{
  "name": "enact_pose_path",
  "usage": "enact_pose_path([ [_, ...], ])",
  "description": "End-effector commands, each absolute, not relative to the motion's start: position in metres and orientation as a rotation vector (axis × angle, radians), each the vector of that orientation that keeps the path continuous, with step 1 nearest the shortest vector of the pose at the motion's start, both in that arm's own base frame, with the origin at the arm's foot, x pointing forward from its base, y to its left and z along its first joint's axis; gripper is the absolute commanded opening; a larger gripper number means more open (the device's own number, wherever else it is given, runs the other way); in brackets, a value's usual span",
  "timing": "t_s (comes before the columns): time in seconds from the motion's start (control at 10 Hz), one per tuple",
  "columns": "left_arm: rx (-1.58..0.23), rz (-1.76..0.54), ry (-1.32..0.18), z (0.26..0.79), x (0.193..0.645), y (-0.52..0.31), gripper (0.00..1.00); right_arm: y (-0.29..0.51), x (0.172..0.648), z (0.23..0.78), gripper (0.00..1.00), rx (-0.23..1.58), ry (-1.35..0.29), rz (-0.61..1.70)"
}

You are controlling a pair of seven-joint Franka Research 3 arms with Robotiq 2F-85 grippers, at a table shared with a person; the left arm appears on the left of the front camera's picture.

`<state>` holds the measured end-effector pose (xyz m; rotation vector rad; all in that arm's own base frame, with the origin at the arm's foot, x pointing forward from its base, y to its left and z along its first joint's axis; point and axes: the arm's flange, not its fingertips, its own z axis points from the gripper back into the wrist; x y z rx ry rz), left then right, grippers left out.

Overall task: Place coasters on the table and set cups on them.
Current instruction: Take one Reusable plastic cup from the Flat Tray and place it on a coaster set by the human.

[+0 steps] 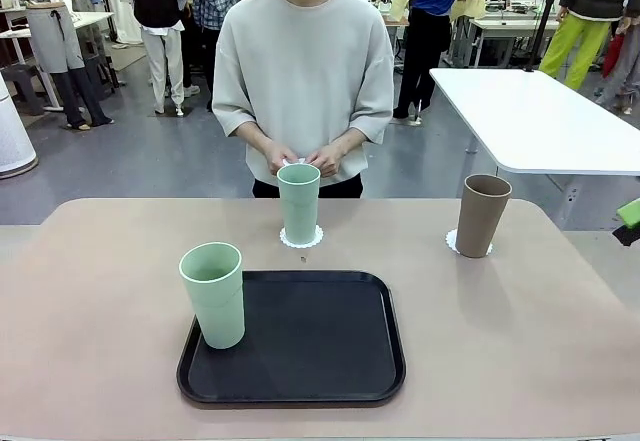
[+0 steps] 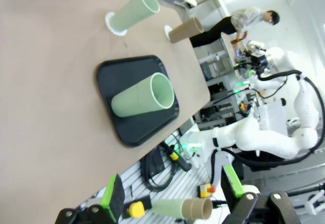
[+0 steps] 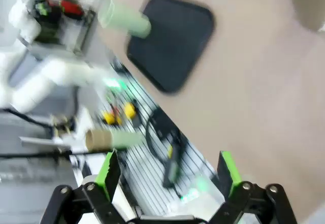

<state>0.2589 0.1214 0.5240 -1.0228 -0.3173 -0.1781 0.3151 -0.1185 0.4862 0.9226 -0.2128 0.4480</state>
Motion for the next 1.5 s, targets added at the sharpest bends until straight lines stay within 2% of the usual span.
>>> enact_pose_path([
  [0.0, -1.034, -0.183, -0.319, 0.526, 0.258, 0.121, 1.0, -0.132, 0.32, 0.465, 1.0, 1.168, -0.469, 0.337],
  [0.4, -1.034, -0.183, -0.319, 0.526, 0.258, 0.121, 1.0, -0.175, 0.312, 0.453, 1.0, 1.276, -0.515, 0.262],
  [0.6, -1.034, -0.183, -0.319, 0.526, 0.258, 0.121, 1.0, -0.195, 0.317, 0.449, 1.0, 1.31, -0.485, 0.241],
  [1.1, -1.034, -0.183, -0.319, 0.526, 0.258, 0.121, 1.0, -0.218, 0.326, 0.442, 1.0, 1.265, -0.449, 0.175],
  [1.2, -1.034, -0.183, -0.319, 0.526, 0.258, 0.121, 1.0, -0.209, 0.326, 0.439, 1.0, 1.188, -0.437, 0.219],
  [1.3, -1.034, -0.183, -0.319, 0.526, 0.258, 0.121, 1.0, -0.217, 0.323, 0.442, 1.0, 1.281, -0.45, 0.18],
  [1.4, -1.034, -0.183, -0.319, 0.526, 0.258, 0.121, 1.0, -0.217, 0.323, 0.442, 1.0, 1.281, -0.45, 0.18],
])
